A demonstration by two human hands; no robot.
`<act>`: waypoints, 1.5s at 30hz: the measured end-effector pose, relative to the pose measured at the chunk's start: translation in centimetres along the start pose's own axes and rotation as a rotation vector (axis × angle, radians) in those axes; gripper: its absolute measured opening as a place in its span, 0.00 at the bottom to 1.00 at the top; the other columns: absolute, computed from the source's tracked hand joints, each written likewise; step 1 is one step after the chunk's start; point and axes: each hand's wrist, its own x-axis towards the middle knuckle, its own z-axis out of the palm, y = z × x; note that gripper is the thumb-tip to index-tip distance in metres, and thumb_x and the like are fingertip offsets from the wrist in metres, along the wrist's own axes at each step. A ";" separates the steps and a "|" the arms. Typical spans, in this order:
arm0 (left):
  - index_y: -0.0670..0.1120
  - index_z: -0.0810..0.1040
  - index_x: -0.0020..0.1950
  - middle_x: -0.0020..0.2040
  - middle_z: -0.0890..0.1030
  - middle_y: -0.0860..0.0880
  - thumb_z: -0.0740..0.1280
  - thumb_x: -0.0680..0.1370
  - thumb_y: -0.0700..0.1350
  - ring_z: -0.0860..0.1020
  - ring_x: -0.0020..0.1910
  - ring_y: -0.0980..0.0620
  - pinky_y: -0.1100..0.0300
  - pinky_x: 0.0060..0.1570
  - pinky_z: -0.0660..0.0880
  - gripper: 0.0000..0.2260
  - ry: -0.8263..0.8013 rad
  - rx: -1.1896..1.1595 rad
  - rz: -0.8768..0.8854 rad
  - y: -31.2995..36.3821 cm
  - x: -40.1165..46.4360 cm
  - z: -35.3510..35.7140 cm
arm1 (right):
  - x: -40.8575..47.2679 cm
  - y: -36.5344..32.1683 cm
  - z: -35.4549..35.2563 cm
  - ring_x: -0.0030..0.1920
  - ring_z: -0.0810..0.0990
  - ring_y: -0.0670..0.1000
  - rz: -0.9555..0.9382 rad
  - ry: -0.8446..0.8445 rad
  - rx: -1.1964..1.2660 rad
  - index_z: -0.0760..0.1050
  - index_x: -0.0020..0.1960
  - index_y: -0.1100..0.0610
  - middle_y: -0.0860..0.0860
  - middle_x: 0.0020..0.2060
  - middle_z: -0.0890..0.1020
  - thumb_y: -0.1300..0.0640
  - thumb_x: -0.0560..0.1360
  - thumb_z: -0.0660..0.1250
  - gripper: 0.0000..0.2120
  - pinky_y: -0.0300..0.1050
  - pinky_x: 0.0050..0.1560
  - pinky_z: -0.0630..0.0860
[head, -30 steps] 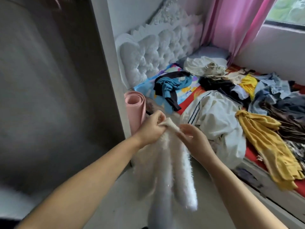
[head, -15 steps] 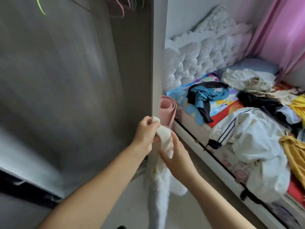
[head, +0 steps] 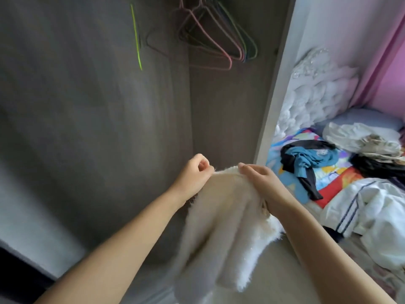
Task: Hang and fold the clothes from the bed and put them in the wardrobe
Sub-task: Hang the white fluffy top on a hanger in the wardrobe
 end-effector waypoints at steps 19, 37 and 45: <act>0.41 0.79 0.45 0.35 0.75 0.50 0.69 0.77 0.43 0.73 0.35 0.57 0.72 0.28 0.66 0.05 -0.308 0.540 -0.056 0.6 8.2 -8.7 | 13.9 -4.4 6.7 0.29 0.63 0.45 -0.483 -0.164 -0.627 0.66 0.34 0.61 0.46 0.27 0.65 0.56 0.80 0.59 0.17 0.38 0.30 0.61; 0.42 0.77 0.30 0.22 0.77 0.47 0.56 0.81 0.41 0.78 0.23 0.50 0.62 0.25 0.74 0.20 0.502 -0.739 -0.537 0.3 12.0 -15.4 | 27.8 -8.5 11.5 0.31 0.80 0.43 -0.070 -0.810 -0.599 0.77 0.49 0.59 0.53 0.38 0.80 0.62 0.82 0.57 0.09 0.38 0.37 0.78; 0.45 0.69 0.33 0.25 0.73 0.48 0.55 0.82 0.44 0.72 0.30 0.50 0.64 0.32 0.67 0.17 0.617 -0.658 -0.526 2.1 12.3 -19.3 | 30.0 -24.8 16.6 0.38 0.76 0.48 -0.225 -0.280 0.120 0.68 0.53 0.53 0.51 0.39 0.72 0.46 0.80 0.60 0.11 0.45 0.37 0.76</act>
